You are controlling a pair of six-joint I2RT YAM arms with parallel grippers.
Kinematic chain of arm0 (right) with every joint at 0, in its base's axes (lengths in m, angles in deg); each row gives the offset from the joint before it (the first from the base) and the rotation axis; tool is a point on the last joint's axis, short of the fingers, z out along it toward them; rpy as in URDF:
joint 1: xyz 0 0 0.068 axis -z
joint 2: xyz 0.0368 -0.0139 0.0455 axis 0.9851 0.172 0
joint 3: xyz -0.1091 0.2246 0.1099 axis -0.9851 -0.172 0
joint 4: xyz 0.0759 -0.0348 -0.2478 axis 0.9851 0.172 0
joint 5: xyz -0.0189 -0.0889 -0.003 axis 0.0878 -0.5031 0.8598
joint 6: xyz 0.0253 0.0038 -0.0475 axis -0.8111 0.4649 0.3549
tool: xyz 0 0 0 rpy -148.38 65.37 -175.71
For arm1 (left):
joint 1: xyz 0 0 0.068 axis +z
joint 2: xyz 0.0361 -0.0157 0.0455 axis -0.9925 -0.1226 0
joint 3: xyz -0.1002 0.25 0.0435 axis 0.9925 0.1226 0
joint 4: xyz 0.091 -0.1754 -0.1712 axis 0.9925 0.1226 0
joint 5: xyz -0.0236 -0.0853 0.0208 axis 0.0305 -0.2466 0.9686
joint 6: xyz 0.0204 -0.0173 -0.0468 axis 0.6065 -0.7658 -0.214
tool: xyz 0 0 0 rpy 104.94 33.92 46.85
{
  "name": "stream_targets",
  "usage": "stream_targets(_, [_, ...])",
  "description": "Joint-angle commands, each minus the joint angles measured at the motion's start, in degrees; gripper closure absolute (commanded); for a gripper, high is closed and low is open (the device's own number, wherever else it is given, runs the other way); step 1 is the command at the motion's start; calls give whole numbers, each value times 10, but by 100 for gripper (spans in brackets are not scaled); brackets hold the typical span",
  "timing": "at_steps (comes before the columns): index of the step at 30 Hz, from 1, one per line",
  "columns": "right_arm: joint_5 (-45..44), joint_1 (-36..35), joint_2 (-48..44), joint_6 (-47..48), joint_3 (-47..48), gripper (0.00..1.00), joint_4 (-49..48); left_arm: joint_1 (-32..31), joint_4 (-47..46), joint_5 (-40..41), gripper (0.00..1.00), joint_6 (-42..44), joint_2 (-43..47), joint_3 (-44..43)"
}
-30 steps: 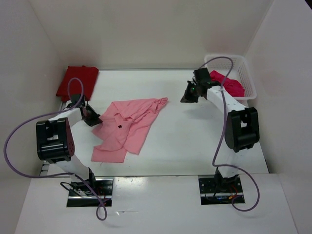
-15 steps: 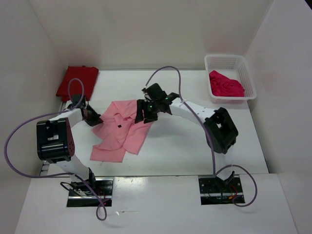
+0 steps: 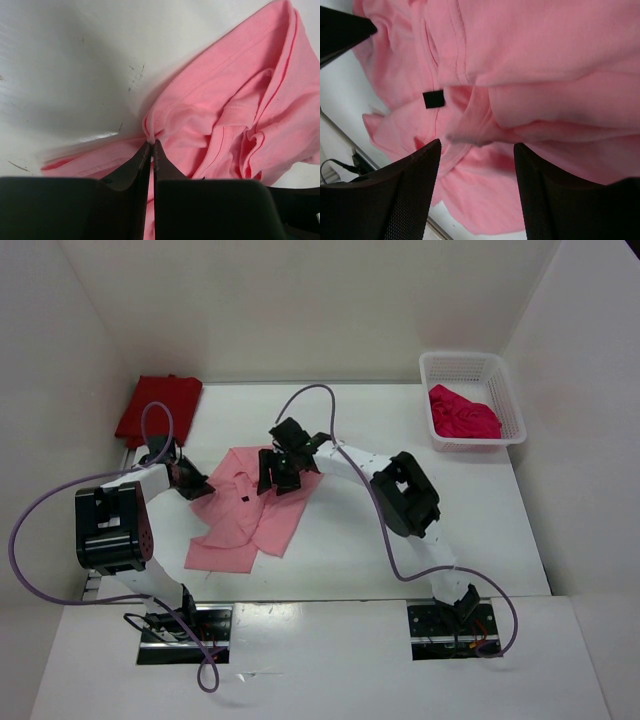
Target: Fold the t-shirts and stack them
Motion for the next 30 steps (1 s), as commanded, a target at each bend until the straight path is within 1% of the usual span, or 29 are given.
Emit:
stream_targets(1, [-3, -6, 14, -14, 48, 35, -5, 0, -18, -15, 91, 2, 17, 5])
stream_targets(3, [2, -6, 21, -19, 63, 37, -5, 0, -18, -15, 91, 2, 17, 10])
stream_targets(4, [2, -6, 30, -19, 63, 40, -5, 0, -18, -15, 91, 2, 12, 10])
stream_targets(5, [2, -6, 36, -24, 72, 46, 1, 0, -18, -10, 91, 2, 12, 10])
stream_targets(6, [-3, -6, 44, -24, 81, 58, 1, 0, -18, -10, 93, 2, 6, 10])
stream_targets(9, [-17, -6, 52, -19, 102, 86, 33, 0, -12, 3, 96, 2, 6, 4])
stream_targets(10, [-23, -1, 46, -11, 102, 98, 33, 0, -12, 9, 98, 2, 6, 4])
stream_targets(11, [-24, 8, 23, -11, 96, 100, 40, 0, -5, 16, 98, 2, 6, 4])
stream_targets(13, [-24, 21, -12, 12, 77, 100, 40, 5, -5, 22, 99, 2, 6, 4])
stream_targets(14, [-24, 40, -56, 20, 47, 100, 45, 6, -5, 22, 100, 2, 12, 4])
stream_targets(16, [2, 64, -103, 47, 9, 100, 45, 11, -5, 22, 100, 2, 12, 4])
stream_targets(17, [15, 78, -127, 58, -32, 100, 45, 11, -5, 22, 100, 2, 12, 4])
stream_targets(18, [26, 109, -172, 70, -53, 100, 50, 16, -5, 22, 100, 2, 12, 4])
stream_targets(19, [33, 125, -194, 88, -76, 100, 56, 16, -5, 22, 100, 2, 12, 4])
stream_targets(20, [40, 142, -215, 97, -122, 100, 56, 16, 0, 27, 100, 2, 12, 4])
stream_targets(21, [40, 176, -253, 105, -146, 100, 63, 22, 0, 27, 100, -4, 12, -1])
stream_targets(22, [45, 194, -272, 115, -199, 100, 63, 22, 0, 27, 100, -5, 12, -2])
stream_targets(23, [50, 212, -288, 121, -225, 100, 63, 22, 0, 33, 100, -5, 12, -2])
stream_targets(24, [50, 249, -316, 121, -248, 100, 63, 22, 0, 33, 100, -11, 12, -2])
stream_targets(25, [50, 266, -328, 121, -292, 100, 63, 22, 0, 33, 100, -11, 12, -2])
stream_targets(27, [56, 309, -362, 115, -332, 100, 43, 28, 0, 40, 100, -23, 12, -2])
stream_targets(28, [51, 320, -371, 115, -365, 100, 36, 33, 0, 40, 100, -23, 12, -2])
stream_targets(30, [26, 350, -376, 94, -388, 98, 30, 33, -6, 40, 100, -29, 12, -2])
